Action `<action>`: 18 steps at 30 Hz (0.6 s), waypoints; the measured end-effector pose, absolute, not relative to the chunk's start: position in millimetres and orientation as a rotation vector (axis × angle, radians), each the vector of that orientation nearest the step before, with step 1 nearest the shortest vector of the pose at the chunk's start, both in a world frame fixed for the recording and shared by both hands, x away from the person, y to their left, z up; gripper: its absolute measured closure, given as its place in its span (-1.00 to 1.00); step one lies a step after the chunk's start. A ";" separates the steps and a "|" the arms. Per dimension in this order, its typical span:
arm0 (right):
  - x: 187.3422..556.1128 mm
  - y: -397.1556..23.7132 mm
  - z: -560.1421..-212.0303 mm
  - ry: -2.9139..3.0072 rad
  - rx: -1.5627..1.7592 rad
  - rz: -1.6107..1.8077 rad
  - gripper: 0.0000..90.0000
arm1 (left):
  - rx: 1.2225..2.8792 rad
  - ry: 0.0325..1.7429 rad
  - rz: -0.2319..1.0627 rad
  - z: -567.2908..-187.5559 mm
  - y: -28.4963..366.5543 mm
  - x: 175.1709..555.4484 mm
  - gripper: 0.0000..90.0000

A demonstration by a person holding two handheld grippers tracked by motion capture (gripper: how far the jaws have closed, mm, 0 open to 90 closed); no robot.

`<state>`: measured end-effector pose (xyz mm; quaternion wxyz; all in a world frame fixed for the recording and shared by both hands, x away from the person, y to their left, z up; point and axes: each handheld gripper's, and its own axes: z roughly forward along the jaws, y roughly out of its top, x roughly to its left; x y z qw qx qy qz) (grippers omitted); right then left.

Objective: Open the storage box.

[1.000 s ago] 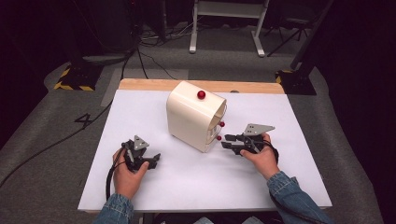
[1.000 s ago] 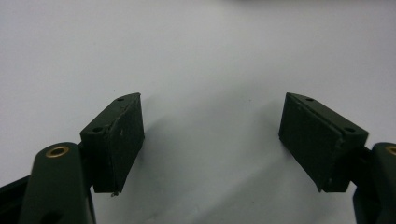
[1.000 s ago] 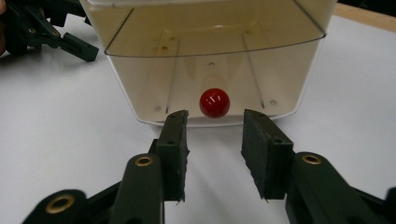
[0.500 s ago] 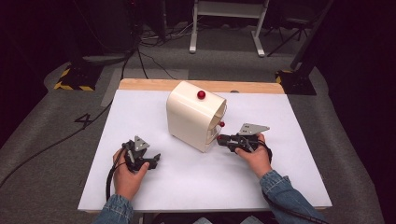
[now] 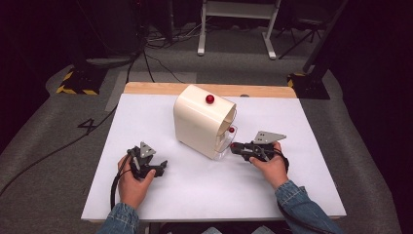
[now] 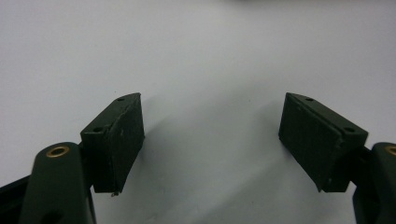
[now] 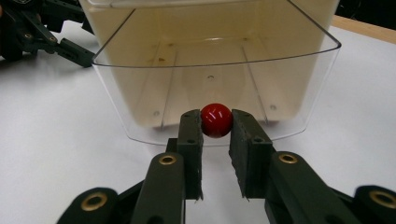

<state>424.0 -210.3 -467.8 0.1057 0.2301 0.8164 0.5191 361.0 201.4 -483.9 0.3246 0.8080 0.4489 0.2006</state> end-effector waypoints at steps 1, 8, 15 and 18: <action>424.0 -210.3 -467.8 2.405 0.678 1.529 0.66 | 2.119 1.177 0.526 -483.9 201.4 361.0 -0.50; 407.5 -232.8 -464.0 2.393 0.701 1.536 0.66 | 2.118 1.178 0.528 -483.9 201.2 360.9 -0.50; 397.3 -246.5 -463.4 2.381 0.714 1.548 0.66 | 2.115 1.179 0.522 -484.1 201.6 361.3 -0.50; 393.5 -252.4 -463.1 2.378 0.717 1.553 0.66 | 2.115 1.179 0.523 -484.1 201.6 361.3 -0.50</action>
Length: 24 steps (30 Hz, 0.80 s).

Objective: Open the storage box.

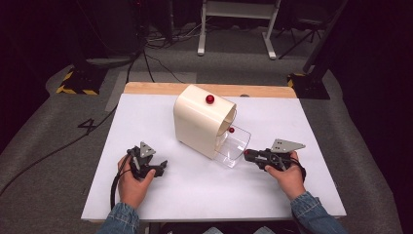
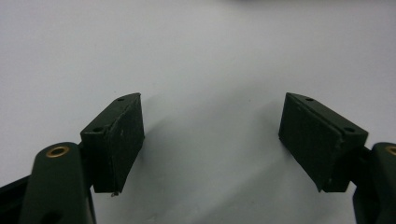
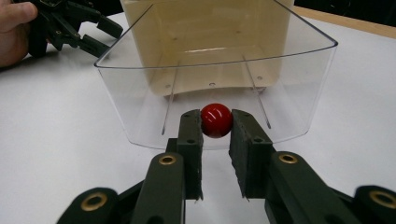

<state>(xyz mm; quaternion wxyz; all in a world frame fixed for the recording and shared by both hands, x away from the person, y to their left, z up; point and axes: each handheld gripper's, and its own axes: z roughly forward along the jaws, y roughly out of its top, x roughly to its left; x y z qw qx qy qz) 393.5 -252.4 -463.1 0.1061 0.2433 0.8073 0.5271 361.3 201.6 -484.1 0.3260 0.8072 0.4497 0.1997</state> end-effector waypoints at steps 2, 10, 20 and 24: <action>389.8 -256.7 -461.9 2.378 0.718 1.549 0.66 | 2.116 1.178 0.525 -484.1 201.6 361.3 -0.50; 382.7 -265.9 -465.2 2.388 0.739 1.542 0.66 | 2.115 1.179 0.526 -484.1 201.5 361.1 -0.50; 382.2 -268.5 -470.7 2.408 0.756 1.523 0.64 | 2.116 1.180 0.523 -484.0 201.8 361.4 -0.50; 382.1 -268.1 -471.7 2.430 0.758 1.509 0.48 | 2.116 1.179 0.522 -484.1 201.7 361.4 -0.50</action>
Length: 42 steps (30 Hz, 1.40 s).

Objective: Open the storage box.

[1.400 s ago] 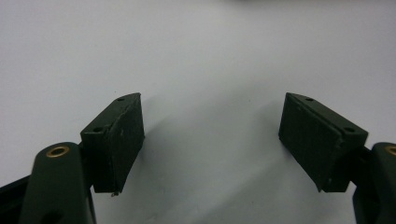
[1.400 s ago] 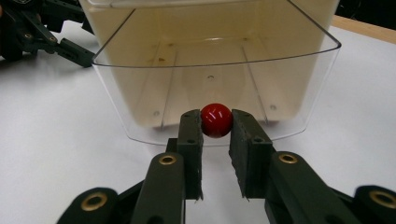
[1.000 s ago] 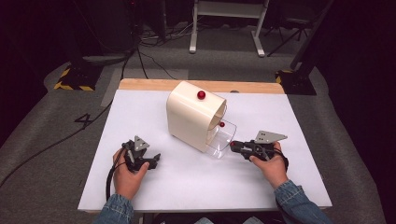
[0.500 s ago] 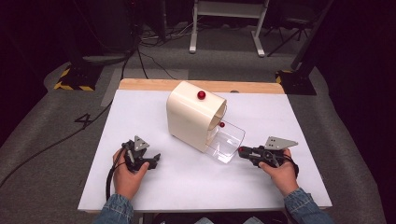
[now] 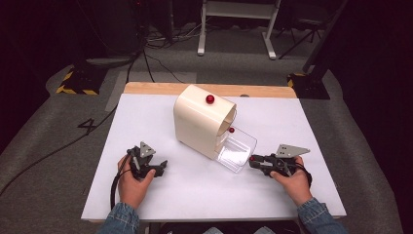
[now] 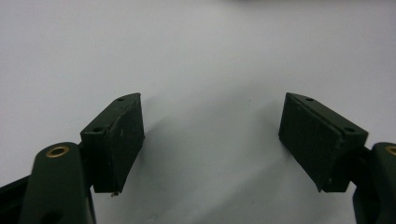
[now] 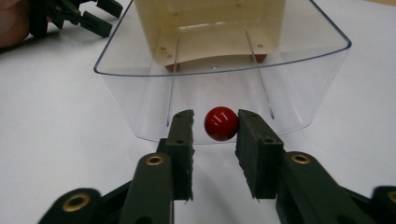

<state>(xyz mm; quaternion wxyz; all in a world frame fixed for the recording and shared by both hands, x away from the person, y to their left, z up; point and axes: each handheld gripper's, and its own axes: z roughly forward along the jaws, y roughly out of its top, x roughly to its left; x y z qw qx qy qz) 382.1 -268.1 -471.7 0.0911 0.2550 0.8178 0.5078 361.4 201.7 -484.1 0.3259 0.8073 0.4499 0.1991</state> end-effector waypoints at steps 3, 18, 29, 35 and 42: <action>380.7 -269.7 -471.9 2.441 0.760 1.491 0.30 | 2.116 1.180 0.523 -484.0 201.7 361.3 -0.50; 376.1 -266.3 -425.1 2.373 0.668 1.526 0.23 | 2.115 1.180 0.523 -484.1 201.8 361.4 -0.50; 395.0 -235.4 -395.5 2.356 0.598 1.565 0.26 | 2.112 1.184 0.507 -484.1 202.4 362.3 -0.50; 408.8 -222.5 -389.0 2.362 0.582 1.548 0.27 | 2.106 1.187 0.506 -484.5 202.3 362.3 -0.50; 426.1 -212.7 -389.1 2.327 0.591 1.586 0.35 | 2.106 1.187 0.506 -484.5 202.3 362.3 -0.50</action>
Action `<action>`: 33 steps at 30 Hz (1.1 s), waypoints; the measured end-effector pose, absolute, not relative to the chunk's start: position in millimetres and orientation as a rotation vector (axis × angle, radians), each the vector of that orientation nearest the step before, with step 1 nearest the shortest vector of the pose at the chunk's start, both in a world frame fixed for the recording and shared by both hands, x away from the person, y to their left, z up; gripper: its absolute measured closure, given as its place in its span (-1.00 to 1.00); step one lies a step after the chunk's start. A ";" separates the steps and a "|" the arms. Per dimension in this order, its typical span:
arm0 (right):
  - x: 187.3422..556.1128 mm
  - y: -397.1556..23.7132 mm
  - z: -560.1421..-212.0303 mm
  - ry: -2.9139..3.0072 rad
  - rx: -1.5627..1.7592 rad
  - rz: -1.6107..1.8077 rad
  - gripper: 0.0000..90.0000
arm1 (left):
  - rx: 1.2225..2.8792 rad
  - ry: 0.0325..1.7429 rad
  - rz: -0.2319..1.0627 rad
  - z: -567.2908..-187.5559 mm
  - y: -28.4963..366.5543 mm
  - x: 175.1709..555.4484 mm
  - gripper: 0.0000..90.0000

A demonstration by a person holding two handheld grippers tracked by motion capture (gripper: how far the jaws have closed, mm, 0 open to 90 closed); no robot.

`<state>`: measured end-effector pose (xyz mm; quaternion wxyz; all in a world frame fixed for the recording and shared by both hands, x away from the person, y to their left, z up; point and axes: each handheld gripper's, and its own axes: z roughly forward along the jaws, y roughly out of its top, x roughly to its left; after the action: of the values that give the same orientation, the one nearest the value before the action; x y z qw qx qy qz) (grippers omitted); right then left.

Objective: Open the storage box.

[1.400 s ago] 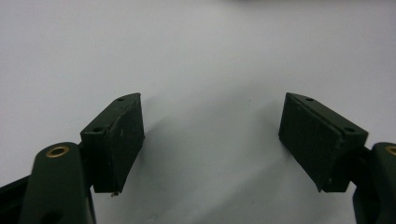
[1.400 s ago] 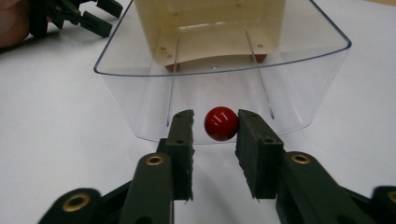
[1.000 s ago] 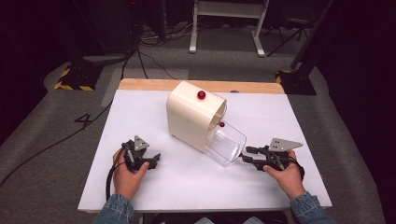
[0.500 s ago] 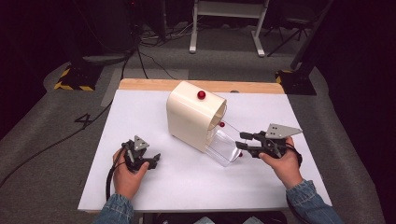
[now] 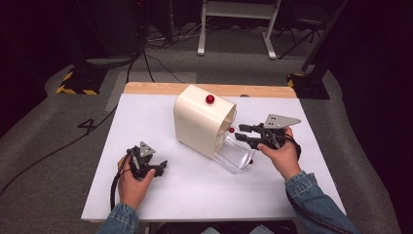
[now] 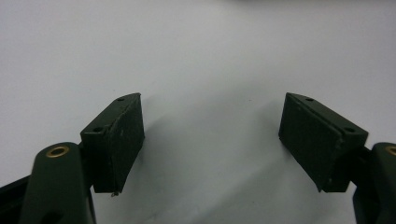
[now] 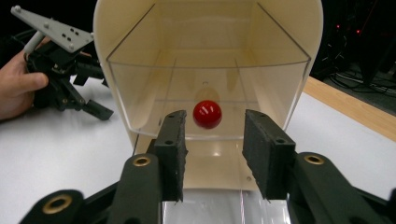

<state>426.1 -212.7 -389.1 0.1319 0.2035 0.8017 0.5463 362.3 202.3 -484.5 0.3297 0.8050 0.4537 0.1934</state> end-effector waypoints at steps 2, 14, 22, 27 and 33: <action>428.4 -211.2 -390.7 2.319 0.592 1.600 0.38 | 2.115 1.182 0.510 -484.1 202.4 362.0 -0.50; 431.9 -197.6 -400.5 2.305 0.571 1.615 0.64 | 2.117 1.174 0.539 -484.3 200.8 360.7 -0.50; 429.8 -197.3 -401.2 2.291 0.574 1.612 0.66 | 2.116 1.174 0.537 -484.3 200.7 360.7 -0.50; 427.2 -200.4 -401.1 2.286 0.582 1.619 0.66 | 2.119 1.176 0.532 -484.1 201.1 360.8 -0.50; 419.7 -209.7 -393.9 2.277 0.580 1.620 0.66 | 2.120 1.174 0.538 -484.0 201.0 360.7 -0.50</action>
<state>419.7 -209.7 -393.9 0.1432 0.2011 0.7896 0.5617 360.7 201.0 -484.0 0.3236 0.8081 0.4475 0.2049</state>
